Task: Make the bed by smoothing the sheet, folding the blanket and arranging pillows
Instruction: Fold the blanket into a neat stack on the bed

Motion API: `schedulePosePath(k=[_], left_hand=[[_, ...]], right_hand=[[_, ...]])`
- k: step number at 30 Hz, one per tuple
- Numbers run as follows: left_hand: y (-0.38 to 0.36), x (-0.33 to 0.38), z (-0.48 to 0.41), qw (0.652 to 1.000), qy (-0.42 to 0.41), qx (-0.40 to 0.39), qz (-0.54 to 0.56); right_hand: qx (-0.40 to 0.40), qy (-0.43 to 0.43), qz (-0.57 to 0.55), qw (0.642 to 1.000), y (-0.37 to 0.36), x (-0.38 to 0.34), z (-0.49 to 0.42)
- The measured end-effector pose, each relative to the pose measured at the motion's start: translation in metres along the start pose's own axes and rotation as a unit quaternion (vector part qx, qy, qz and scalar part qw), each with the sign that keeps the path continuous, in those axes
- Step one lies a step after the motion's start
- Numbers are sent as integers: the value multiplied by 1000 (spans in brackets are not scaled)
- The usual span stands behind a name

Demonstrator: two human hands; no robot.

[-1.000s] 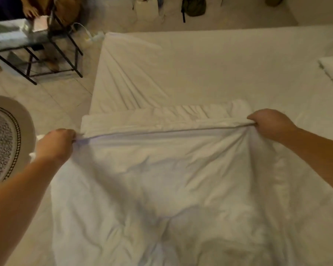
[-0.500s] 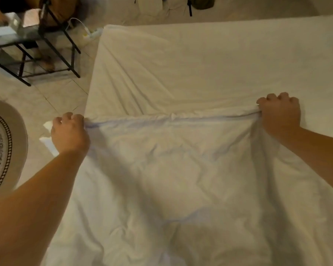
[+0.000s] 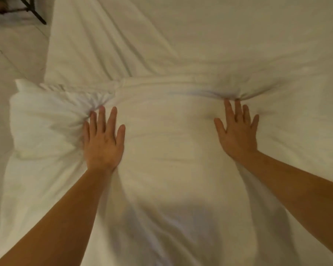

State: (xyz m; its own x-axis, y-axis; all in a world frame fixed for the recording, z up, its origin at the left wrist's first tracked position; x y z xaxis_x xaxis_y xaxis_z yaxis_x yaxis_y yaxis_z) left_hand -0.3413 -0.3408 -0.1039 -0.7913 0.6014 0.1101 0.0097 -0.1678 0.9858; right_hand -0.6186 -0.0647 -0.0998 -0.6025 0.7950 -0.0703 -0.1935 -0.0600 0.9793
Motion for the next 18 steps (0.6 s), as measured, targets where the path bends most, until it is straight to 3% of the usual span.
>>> schedulePosePath(k=[6,18], left_hand=[[-31,-3,-11,999,17,33,15],[-35,-5,-17,999,29,32,21]], right_hand=[[71,-20,16,997,-35,0,-11],[60,-14,7,998,-35,-1,-22]])
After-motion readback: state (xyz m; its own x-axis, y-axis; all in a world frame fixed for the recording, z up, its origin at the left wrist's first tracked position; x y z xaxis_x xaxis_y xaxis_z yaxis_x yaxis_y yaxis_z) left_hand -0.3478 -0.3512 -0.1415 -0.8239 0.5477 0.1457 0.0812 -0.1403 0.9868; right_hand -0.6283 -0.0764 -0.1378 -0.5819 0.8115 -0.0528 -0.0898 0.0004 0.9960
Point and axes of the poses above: each hand's wrist, its own z-axis away from the middle knuckle, its own y-axis out of the back of the hand, x = y × z, the point moved 2 cm from there along -z, towards the middle knuckle, and after that the axes turned 3 degrees about y, right-handed, at the moved point
